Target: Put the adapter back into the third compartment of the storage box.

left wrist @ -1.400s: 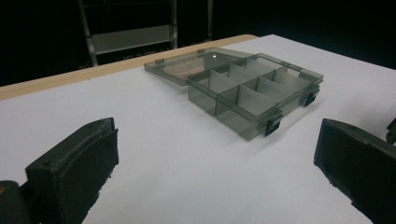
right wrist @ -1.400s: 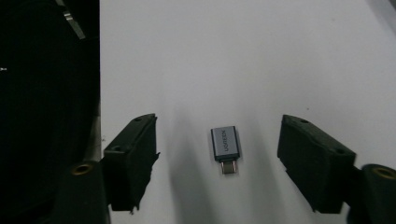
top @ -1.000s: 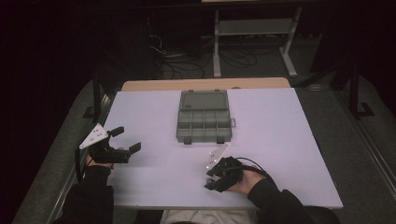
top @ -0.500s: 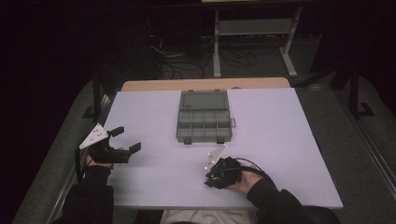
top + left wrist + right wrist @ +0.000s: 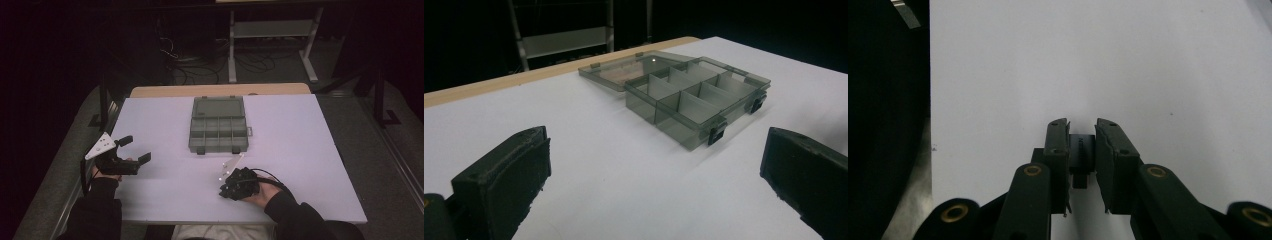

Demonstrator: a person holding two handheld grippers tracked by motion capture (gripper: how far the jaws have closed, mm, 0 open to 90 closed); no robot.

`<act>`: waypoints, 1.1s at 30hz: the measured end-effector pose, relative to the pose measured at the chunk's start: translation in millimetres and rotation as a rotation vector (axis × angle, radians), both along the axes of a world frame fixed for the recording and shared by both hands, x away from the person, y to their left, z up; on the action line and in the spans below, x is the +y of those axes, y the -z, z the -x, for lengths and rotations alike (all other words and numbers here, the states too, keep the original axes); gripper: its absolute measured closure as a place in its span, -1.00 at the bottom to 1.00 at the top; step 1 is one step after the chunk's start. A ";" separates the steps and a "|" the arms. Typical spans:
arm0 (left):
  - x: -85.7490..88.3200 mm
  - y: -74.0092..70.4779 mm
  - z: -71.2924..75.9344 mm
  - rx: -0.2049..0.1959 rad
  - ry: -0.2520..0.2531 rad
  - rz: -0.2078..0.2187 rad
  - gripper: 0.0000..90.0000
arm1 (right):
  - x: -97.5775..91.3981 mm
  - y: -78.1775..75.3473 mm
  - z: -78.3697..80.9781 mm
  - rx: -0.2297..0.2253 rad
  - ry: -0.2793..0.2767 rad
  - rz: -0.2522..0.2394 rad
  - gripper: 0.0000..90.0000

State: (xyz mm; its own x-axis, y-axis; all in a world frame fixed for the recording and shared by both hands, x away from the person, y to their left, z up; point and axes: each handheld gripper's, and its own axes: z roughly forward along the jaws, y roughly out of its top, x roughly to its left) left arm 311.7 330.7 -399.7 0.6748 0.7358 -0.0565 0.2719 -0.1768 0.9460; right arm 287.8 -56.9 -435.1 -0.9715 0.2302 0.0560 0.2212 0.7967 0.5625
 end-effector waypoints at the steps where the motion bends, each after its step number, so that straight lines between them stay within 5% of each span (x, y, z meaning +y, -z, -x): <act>1: 0.1 0.0 -0.1 0.000 0.000 -0.001 -1.00 | -0.1 -0.4 0.0 0.002 0.001 0.000 0.67; 33: 0.1 0.0 -0.1 0.001 -0.001 -0.002 -1.00 | 1.0 -22.2 -16.2 -0.023 0.028 -0.032 0.67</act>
